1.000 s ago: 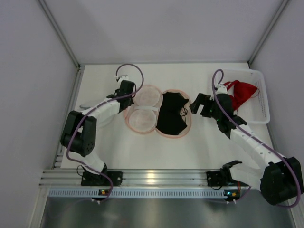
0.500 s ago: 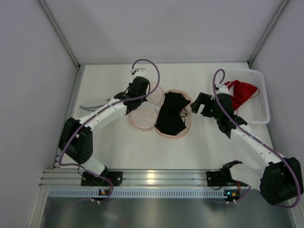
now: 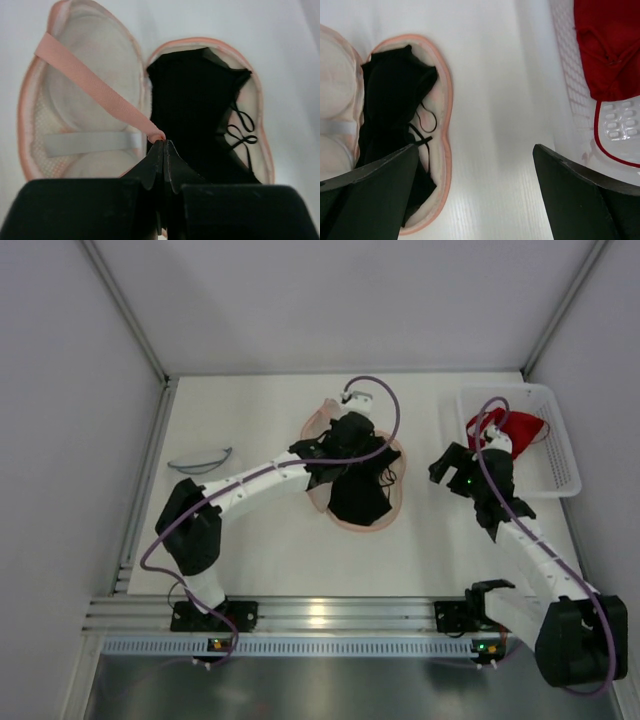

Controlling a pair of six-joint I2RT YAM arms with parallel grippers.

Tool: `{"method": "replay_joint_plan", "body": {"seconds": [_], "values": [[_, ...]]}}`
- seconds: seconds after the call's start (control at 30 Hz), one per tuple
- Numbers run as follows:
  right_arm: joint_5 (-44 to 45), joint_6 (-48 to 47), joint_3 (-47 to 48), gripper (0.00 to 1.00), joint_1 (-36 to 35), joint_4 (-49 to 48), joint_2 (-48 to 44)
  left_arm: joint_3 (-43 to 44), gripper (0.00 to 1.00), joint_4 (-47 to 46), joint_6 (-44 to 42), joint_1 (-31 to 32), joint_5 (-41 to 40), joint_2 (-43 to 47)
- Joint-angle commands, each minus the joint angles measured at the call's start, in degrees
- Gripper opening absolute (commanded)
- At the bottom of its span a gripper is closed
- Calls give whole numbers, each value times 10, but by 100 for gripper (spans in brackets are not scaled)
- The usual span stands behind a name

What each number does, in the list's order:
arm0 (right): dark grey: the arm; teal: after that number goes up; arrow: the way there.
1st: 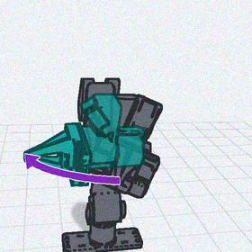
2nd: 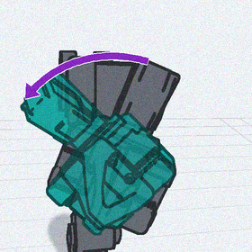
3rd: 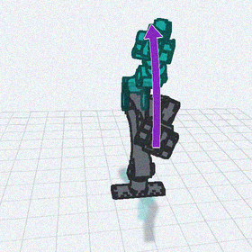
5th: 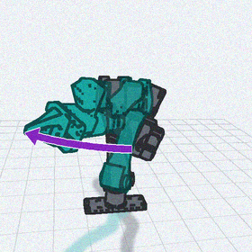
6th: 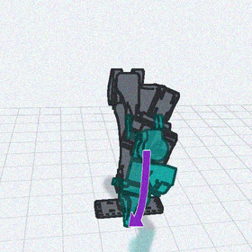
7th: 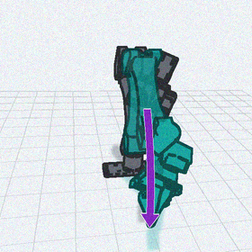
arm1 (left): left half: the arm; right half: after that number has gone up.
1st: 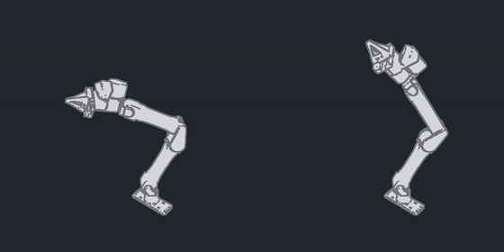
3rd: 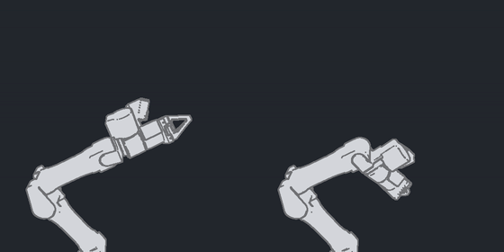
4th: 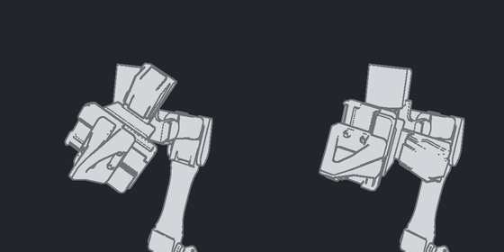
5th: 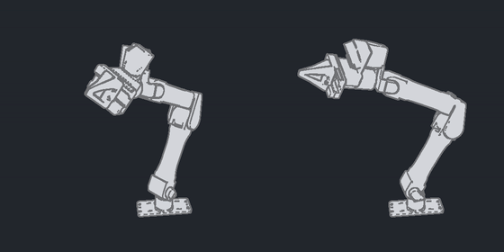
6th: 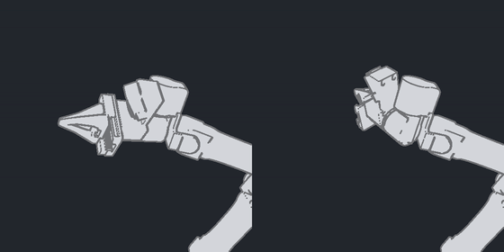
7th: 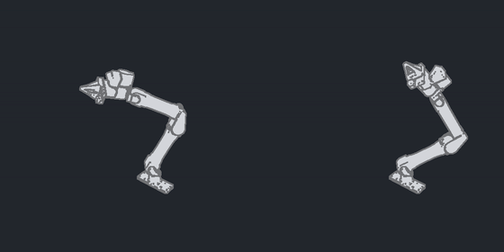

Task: Place the bra in the laundry bag and zip it closed
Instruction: Close the laundry bag at the center of the board.

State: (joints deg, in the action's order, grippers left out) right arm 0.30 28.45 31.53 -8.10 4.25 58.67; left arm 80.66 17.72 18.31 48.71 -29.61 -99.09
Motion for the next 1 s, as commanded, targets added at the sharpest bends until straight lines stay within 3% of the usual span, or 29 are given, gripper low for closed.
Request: {"method": "replay_joint_plan", "body": {"seconds": [0.0,0.4,0.6,0.87,0.9,0.93,0.97], "values": [[-15,-3,-2,99,33,-8,-51,46,0,-6,-2,38,11,-23],[-22,-16,41,99,50,23,-114,121,0,-9,34,101,84,-95],[28,-33,95,99,74,79,-160,101,0,-66,66,104,125,-106],[38,-47,86,99,76,97,-182,101,0,-93,79,104,169,-129],[35,-48,81,99,75,97,-181,102,5,-93,79,104,177,-131],[28,-48,79,100,76,98,-180,103,27,-93,79,104,181,-133],[28,-48,77,99,75,100,-175,102,42,-93,79,104,184,-131]]}}
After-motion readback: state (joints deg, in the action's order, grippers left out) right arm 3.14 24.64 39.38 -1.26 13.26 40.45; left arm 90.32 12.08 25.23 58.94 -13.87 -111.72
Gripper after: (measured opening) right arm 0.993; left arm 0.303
